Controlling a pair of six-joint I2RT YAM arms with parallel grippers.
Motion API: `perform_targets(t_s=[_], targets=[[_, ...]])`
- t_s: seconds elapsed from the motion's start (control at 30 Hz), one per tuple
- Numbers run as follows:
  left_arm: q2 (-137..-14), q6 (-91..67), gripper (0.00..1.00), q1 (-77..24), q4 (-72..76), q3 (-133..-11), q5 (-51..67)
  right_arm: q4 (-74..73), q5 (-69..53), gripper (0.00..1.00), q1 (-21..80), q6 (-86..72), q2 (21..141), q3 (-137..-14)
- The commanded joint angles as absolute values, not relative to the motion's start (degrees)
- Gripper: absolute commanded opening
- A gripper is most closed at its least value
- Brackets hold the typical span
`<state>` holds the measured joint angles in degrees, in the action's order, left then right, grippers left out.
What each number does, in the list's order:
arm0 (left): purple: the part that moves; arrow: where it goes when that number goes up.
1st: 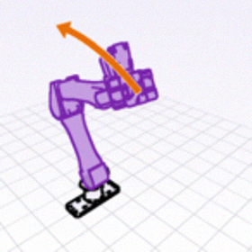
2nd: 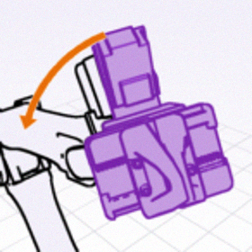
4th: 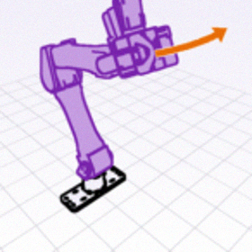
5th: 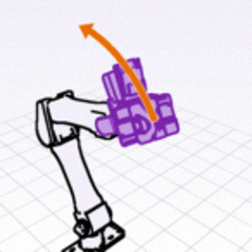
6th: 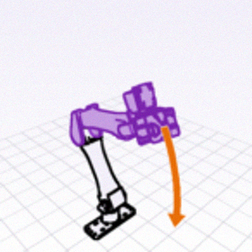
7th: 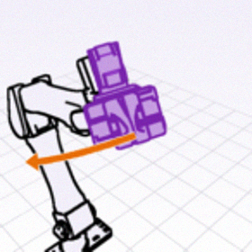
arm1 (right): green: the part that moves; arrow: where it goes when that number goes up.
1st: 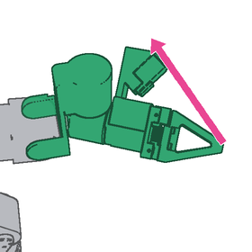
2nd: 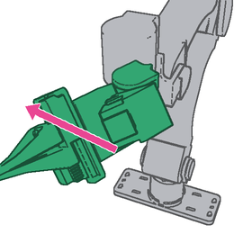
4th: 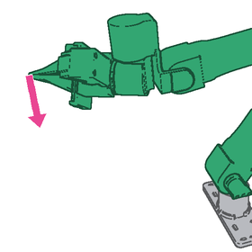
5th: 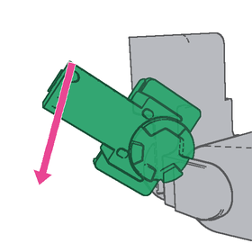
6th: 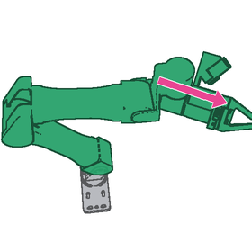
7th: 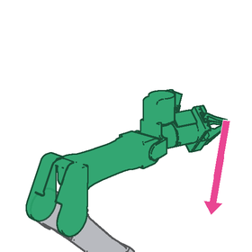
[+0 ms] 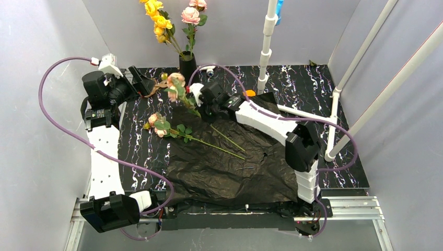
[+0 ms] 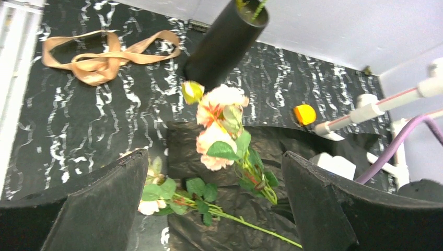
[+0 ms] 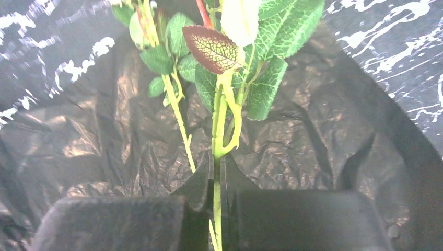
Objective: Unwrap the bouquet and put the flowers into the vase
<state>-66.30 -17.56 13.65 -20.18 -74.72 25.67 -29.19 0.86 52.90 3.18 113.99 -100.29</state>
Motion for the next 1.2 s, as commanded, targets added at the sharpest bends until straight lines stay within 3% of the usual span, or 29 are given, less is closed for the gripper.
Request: perform_targets(t_s=[0.0, 0.43, 0.8, 1.03, 1.1, 1.17], targets=[[-66.0, -21.62, 0.98, 13.85, -17.23, -75.15, 36.0, -21.35, -6.35, 0.01, 48.1, -3.72, 108.06, -99.46], [-68.35, -35.04, 0.98, 10.04, -1.37, -71.62, 55.37, -3.21, -23.07, 0.01, 45.81, -10.11, 96.39, -90.49], [-71.23, -36.89, 0.94, 1.9, 1.47, -73.68, 56.67, 2.77, -28.97, 0.01, 47.22, -12.48, 93.91, -87.14], [-71.77, -37.05, 0.78, 0.81, 1.19, -73.05, 54.95, 3.87, -29.97, 0.01, 47.77, -12.72, 93.7, -87.01], [-72.09, -36.63, 0.63, -1.05, 0.68, -73.44, 54.37, 4.12, -30.14, 0.01, 47.94, -12.75, 93.62, -87.03], [-72.56, -36.39, 0.4, -1.07, 0.47, -74.37, 54.19, 4.22, -30.15, 0.01, 47.99, -12.74, 93.56, -86.81]])
